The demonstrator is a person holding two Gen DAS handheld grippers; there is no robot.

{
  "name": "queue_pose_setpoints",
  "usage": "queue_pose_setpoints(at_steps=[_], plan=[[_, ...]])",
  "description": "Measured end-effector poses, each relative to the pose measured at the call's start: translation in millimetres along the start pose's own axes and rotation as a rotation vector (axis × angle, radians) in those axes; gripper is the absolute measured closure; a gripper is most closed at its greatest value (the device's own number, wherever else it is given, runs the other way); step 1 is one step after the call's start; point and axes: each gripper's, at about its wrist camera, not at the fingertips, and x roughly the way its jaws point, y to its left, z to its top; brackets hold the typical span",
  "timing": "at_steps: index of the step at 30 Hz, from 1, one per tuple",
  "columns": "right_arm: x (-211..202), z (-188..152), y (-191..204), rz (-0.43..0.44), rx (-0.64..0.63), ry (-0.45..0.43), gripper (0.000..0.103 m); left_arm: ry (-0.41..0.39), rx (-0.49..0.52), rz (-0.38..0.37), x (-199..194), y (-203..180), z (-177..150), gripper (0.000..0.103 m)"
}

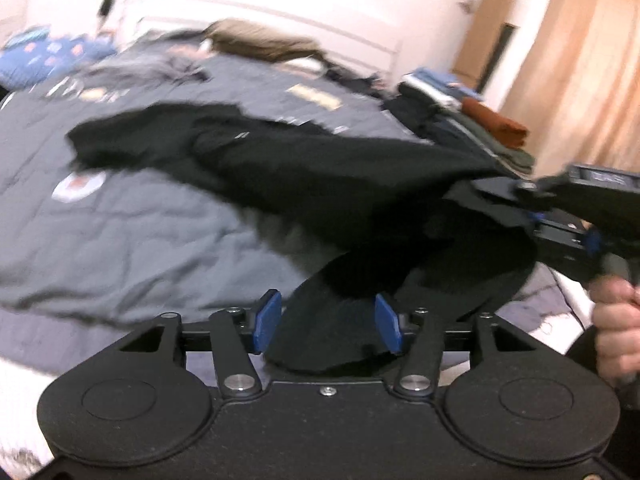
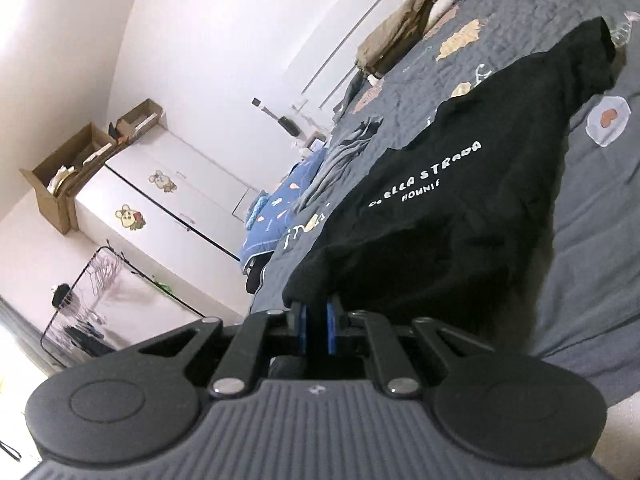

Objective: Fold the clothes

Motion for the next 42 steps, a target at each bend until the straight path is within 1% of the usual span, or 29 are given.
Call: queue_pose_setpoints(at_steps=[2,3,4,6,7,8,10,12,14,18,19,22,23,24,26,28,30,32,34,35,36,38,39,42], plan=[[1,0,-2,0.005,0.014,0.005,0.094,-0.012,0.062,-0.006,1,-10,0,0.051],[0,0,-2,0.011,0.018,0.008,0.094,-0.017,0.114,0.006,2,-16,0,0.050],[0,-1,-1,0.023,0.024,0.009,0.094,-0.018,0.156,0.021,5,-20,-1,0.047],[-3,2,0,0.065,0.049,0.000,0.094,-0.022,0.239,0.052,10,-29,-3,0.046],[-7,4,1,0.092,0.060,-0.010,0.094,-0.014,0.258,0.049,13,-31,-3,0.046],[-9,7,1,0.117,0.072,-0.024,0.094,-0.004,0.260,0.022,14,-32,-2,0.046],[-14,14,-1,0.154,0.091,-0.049,0.094,-0.003,0.239,-0.062,10,-32,-1,0.046],[-15,18,-6,0.140,0.092,-0.060,0.094,-0.017,0.245,-0.128,3,-36,-2,0.045],[-14,21,-14,0.125,0.127,-0.062,0.094,-0.035,0.294,-0.154,-3,-44,-7,0.039],[-12,21,-18,0.105,0.131,-0.057,0.094,-0.012,0.383,-0.189,0,-62,-21,0.038],[-12,20,-17,0.106,0.133,-0.056,0.094,-0.011,0.410,-0.181,2,-68,-25,0.038],[-10,18,-17,0.103,0.130,-0.047,0.094,-0.006,0.475,-0.114,13,-83,-33,0.040],[-10,18,-16,0.098,0.125,-0.043,0.094,-0.005,0.483,-0.089,18,-85,-34,0.045],[-10,17,-15,0.094,0.119,-0.038,0.094,-0.002,0.484,-0.066,23,-85,-34,0.050],[-9,16,-13,0.076,0.096,-0.026,0.094,0.014,0.466,-0.032,29,-80,-33,0.077],[-8,16,-11,0.045,0.064,-0.014,0.092,0.030,0.444,-0.001,34,-75,-30,0.091],[-7,14,-8,-0.012,0.019,-0.003,0.091,0.045,0.417,0.025,39,-69,-26,0.095],[-6,12,-4,-0.094,-0.042,0.010,0.089,0.044,0.380,0.033,41,-65,-21,0.098],[-4,10,0,-0.184,-0.102,0.029,0.081,0.038,0.339,0.031,40,-59,-15,0.099],[-3,8,2,-0.231,-0.135,0.038,0.075,0.037,0.317,0.031,40,-56,-12,0.099],[-3,6,4,-0.267,-0.174,0.040,0.072,0.035,0.302,0.035,39,-54,-9,0.099],[-6,4,6,-0.311,-0.225,0.034,0.068,0.027,0.274,0.051,39,-50,-4,0.099],[-8,5,7,-0.316,-0.230,0.030,0.065,0.020,0.260,0.063,39,-48,0,0.101],[-20,10,6,-0.293,-0.215,-0.011,0.059,0.005,0.180,0.072,38,-35,14,0.101]])
